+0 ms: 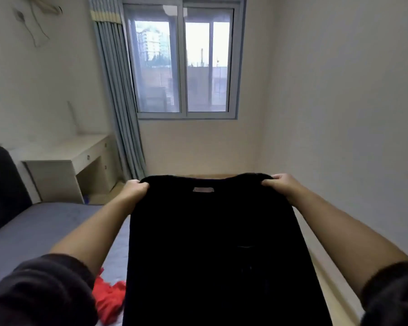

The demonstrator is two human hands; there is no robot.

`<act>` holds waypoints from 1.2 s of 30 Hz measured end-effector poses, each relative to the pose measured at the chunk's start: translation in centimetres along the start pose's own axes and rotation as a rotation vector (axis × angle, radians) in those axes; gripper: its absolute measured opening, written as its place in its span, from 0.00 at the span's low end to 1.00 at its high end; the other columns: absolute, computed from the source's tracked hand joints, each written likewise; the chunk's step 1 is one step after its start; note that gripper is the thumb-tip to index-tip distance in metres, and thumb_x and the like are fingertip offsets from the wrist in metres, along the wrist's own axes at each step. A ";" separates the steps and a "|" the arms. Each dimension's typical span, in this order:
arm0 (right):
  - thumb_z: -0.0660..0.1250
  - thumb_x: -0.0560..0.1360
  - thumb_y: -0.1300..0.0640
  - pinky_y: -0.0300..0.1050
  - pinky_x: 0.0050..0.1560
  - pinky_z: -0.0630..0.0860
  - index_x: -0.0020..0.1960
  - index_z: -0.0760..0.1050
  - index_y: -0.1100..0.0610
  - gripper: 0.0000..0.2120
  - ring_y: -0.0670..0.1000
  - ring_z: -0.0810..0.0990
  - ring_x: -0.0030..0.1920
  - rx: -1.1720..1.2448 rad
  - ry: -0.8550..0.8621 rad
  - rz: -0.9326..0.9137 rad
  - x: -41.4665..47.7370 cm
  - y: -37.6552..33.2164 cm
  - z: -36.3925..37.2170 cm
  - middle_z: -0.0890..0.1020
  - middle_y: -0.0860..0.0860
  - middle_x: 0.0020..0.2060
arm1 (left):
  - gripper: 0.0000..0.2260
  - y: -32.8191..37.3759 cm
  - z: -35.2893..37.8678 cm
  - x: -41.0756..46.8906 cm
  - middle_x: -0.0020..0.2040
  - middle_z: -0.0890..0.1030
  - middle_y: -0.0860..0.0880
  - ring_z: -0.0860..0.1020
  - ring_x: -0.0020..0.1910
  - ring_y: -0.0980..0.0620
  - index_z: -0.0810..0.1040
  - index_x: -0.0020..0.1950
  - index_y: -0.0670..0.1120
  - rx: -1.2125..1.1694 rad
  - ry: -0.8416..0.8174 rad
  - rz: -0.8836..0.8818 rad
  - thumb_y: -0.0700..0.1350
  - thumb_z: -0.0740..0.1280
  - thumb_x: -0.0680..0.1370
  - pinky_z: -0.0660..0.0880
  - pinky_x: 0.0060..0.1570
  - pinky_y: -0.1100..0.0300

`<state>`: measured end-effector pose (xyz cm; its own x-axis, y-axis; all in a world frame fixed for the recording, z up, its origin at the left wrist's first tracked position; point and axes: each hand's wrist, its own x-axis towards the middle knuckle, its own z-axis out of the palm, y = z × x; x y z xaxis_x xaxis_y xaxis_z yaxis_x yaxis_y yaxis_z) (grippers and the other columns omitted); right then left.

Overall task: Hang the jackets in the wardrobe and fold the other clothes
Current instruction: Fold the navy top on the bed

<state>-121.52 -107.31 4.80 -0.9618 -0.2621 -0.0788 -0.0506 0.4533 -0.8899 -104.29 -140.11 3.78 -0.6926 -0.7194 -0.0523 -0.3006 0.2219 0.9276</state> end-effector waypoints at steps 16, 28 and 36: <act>0.63 0.78 0.55 0.42 0.65 0.66 0.76 0.58 0.54 0.28 0.53 0.68 0.70 -0.444 -0.531 0.328 -4.1 38.7 22.7 0.67 0.53 0.72 | 0.23 -41.5 19.3 -8.5 0.69 0.66 0.47 0.69 0.66 0.48 0.60 0.72 0.48 0.840 -0.586 -0.181 0.47 0.60 0.77 0.69 0.63 0.52; 0.66 0.75 0.51 0.51 0.70 0.62 0.77 0.39 0.43 0.43 0.56 0.49 0.77 -1.046 -0.606 0.254 -9.3 65.5 35.0 0.45 0.53 0.77 | 0.46 -65.2 28.8 -11.3 0.68 0.71 0.35 0.76 0.60 0.35 0.76 0.66 0.44 1.215 -0.527 0.022 0.39 0.82 0.47 0.79 0.44 0.47; 0.81 0.49 0.64 0.45 0.24 0.72 0.44 0.82 0.54 0.24 0.54 0.78 0.30 -1.281 -0.375 -0.273 -5.6 68.7 37.3 0.78 0.53 0.33 | 0.19 -69.0 30.8 -5.9 0.33 0.78 0.40 0.75 0.23 0.43 0.85 0.47 0.44 1.346 -0.437 0.630 0.31 0.73 0.58 0.69 0.16 0.61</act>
<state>-109.63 -106.42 -72.68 -0.7613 -0.5906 -0.2676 -0.6351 0.7623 0.1244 -99.69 -130.93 -71.35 -0.9884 -0.0965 -0.1174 -0.0779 0.9851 -0.1533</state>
